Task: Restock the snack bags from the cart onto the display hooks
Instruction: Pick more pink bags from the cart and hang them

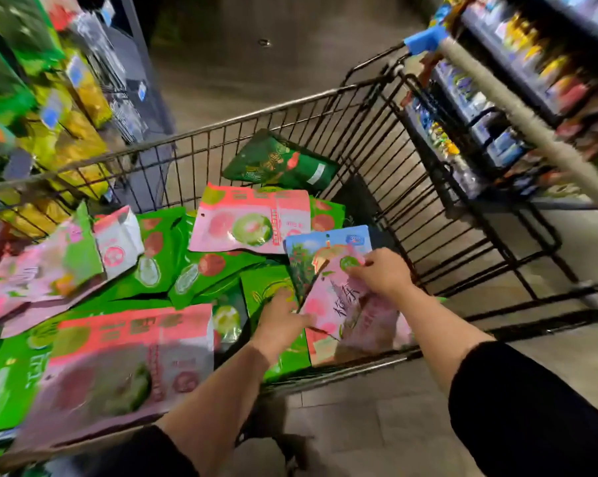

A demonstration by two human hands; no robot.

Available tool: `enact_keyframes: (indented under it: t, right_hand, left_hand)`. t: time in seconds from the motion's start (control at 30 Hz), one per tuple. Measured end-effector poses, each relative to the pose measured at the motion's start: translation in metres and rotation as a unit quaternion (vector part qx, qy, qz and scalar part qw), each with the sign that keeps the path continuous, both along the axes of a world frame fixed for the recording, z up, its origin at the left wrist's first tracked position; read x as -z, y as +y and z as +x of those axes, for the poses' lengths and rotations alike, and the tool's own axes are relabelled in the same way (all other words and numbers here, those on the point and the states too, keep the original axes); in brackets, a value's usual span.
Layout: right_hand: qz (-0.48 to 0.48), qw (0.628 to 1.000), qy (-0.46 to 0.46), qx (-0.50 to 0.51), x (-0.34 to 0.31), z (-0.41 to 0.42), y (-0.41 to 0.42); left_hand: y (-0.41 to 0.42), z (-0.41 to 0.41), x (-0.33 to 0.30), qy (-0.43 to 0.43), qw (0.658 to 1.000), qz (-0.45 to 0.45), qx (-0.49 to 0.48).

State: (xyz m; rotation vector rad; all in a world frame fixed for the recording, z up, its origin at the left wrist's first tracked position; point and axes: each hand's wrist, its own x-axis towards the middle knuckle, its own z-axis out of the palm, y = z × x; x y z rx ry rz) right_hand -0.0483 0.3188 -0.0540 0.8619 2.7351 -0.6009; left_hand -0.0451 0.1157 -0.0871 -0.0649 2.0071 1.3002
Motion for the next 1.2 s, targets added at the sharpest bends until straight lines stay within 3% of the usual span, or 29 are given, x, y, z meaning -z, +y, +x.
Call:
enact_keyframes:
  t: [0.07,0.13,0.23,0.37,0.47,0.57,0.67,0.73,0.83,0.93,1.1,1.2]
  right_hand:
    - [-0.01,0.997,0.067,-0.036,0.001,-0.002,-0.007]
    - [-0.163,0.973,0.166,0.003,-0.001,-0.001,-0.008]
    - [-0.382,0.89,0.232,0.092,-0.008,0.001,-0.016]
    - [-0.566,0.784,0.219,0.129,-0.017,0.001,-0.027]
    - [-0.606,0.765,0.178,0.124,-0.02,0.003,-0.027]
    - [-0.524,0.819,0.162,0.169,-0.008,-0.003,-0.025]
    - [-0.264,0.946,0.144,0.121,0.002,-0.011,-0.013]
    - [-0.133,0.98,0.111,0.103,0.002,-0.015,-0.003]
    - [-0.081,0.994,0.079,0.006,0.005,-0.032,0.012]
    - [-0.031,0.994,0.026,-0.1,0.02,-0.051,0.025]
    - [0.099,0.974,-0.108,-0.171,0.051,-0.062,0.034]
    - [0.155,0.971,-0.073,-0.166,0.048,-0.061,0.028]
  left_hand:
    - [-0.006,-0.001,0.003,-0.019,0.999,0.028,-0.024]
    - [-0.008,-0.005,0.0,-0.019,0.994,0.078,-0.072]
    - [-0.006,-0.011,-0.002,-0.017,0.979,0.156,-0.13]
    - [-0.007,-0.012,-0.012,0.01,0.963,0.21,-0.172]
    - [-0.008,-0.015,-0.013,0.01,0.961,0.199,-0.191]
    - [-0.004,-0.018,-0.004,0.044,0.963,0.147,-0.223]
    - [-0.007,-0.028,0.002,0.094,0.953,0.051,-0.285]
    - [-0.017,-0.035,0.007,0.133,0.936,0.001,-0.327]
    - [-0.025,-0.041,0.012,0.179,0.93,-0.043,-0.319]
    - [-0.024,-0.035,0.01,0.212,0.923,-0.034,-0.318]
    - [-0.028,-0.034,0.017,0.251,0.918,-0.004,-0.307]
    - [-0.029,-0.039,0.02,0.211,0.925,-0.028,-0.314]
